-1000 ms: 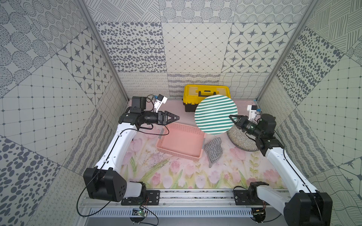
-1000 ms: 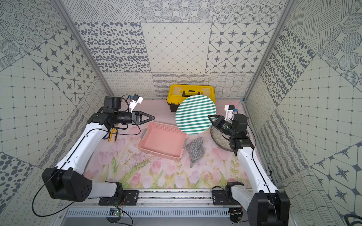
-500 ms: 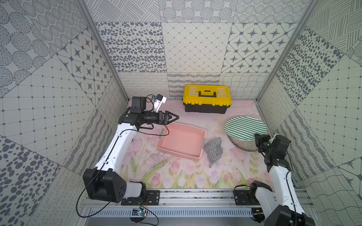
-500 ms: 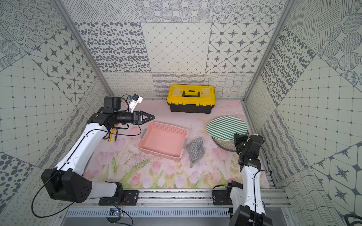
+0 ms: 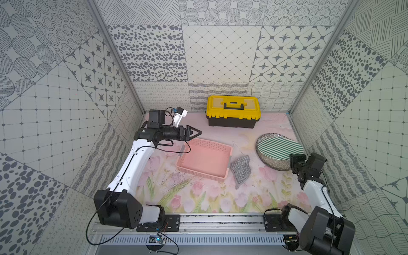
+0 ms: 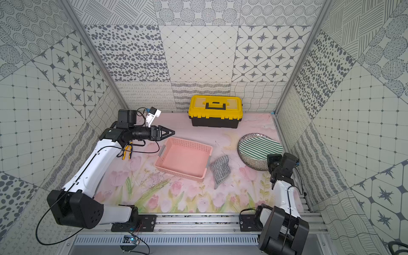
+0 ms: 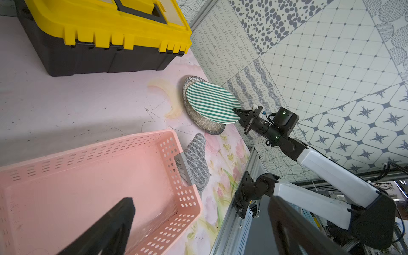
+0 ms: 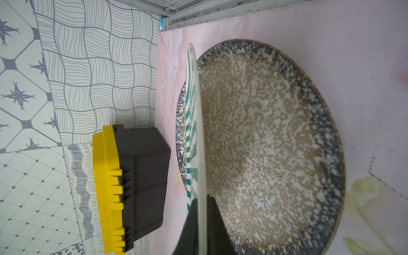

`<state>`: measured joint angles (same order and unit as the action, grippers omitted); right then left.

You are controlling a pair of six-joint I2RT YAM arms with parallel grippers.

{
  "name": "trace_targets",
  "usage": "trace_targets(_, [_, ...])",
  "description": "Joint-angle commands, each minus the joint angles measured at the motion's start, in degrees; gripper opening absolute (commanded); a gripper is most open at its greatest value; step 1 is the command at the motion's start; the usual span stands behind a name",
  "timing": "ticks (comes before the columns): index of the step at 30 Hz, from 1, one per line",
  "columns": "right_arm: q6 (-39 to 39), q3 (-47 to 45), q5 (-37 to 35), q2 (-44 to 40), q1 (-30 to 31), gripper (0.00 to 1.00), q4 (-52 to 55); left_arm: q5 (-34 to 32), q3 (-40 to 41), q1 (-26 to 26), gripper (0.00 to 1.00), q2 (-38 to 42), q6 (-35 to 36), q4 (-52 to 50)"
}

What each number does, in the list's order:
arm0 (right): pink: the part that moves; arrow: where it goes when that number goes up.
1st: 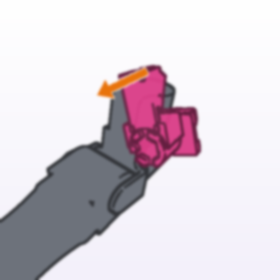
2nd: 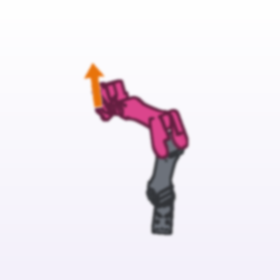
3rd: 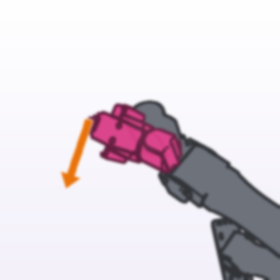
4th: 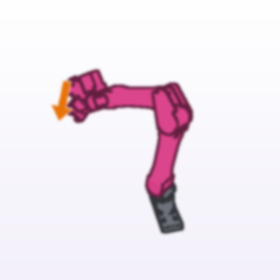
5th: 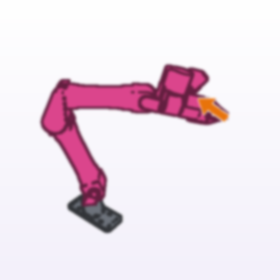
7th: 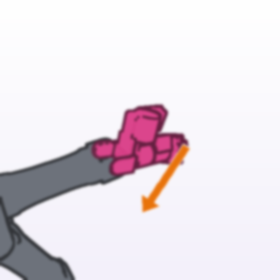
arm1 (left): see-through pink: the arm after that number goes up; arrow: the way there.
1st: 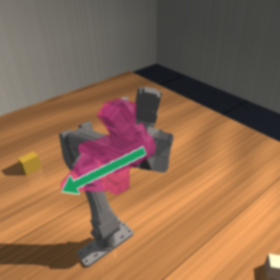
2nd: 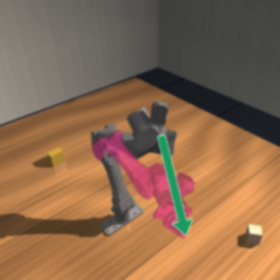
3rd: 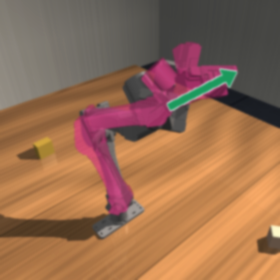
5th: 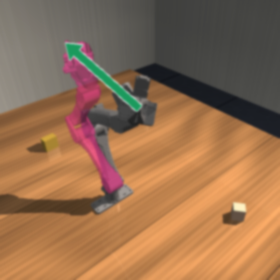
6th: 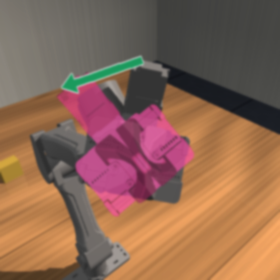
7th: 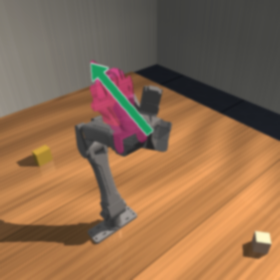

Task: Wipe the wet plate dry
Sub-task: Place the plate on the plate.

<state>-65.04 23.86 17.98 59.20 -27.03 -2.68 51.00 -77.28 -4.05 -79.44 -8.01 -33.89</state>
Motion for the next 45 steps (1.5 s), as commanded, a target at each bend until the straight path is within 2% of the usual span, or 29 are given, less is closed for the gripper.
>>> trace_targets(1, [2.38, -0.37, -0.02, 1.47, -0.2, 0.13, -0.33, 0.69, 0.41, -0.17, 1.0, 0.4, -0.61, 1.97])
trace_targets(5, [3.88, -0.54, -0.85, 1.22, -0.22, 0.31, 3.81, 0.51, 0.48, -0.24, 1.0, 0.51, -0.71, 2.07])
trace_targets(11, [5.49, -1.23, -0.64, 3.2, -0.22, 0.45, 5.54, 0.5, 0.47, -0.18, 1.0, 0.43, -0.92, 2.17])
trace_targets(17, [7.93, 0.86, 1.39, 7.14, -0.22, 0.62, 7.8, -0.12, 0.55, -0.19, 1.0, 0.29, -0.51, 1.92])
trace_targets(23, [10.85, 3.7, -1.12, 5.92, -0.22, 0.78, 15.42, -4.84, -0.12, -0.19, 1.0, 0.34, 1.99, 0.23])
trace_targets(30, [14.35, 7.74, -5.62, 2.38, -0.2, 0.88, 25.92, -14.88, -1.41, -0.25, 1.0, -0.95, 7.23, -3.84])
trace_targets(34, [15.76, 10.57, -8.09, -0.4, -0.22, 0.91, 30.65, -18.41, -1.14, -0.22, 0.99, -1.61, 9.33, -5.22])
trace_targets(35, [16.14, 11.17, -8.56, -1.15, -0.22, 0.96, 31.7, -19.14, -0.8, -0.2, 0.99, -1.56, 9.74, -5.16])
trace_targets(43, [21.54, 14.19, -8.28, -8.04, 0.14, 0.97, 35.29, -29.39, 2.56, 1.08, 0.99, 0.02, 10.53, -2.34])
trace_targets(45, [23.26, 15.16, -8.1, -9.04, 1.07, 0.97, 35.2, -30.77, 3.48, 2.07, 0.93, 0.07, 10.9, -1.69])
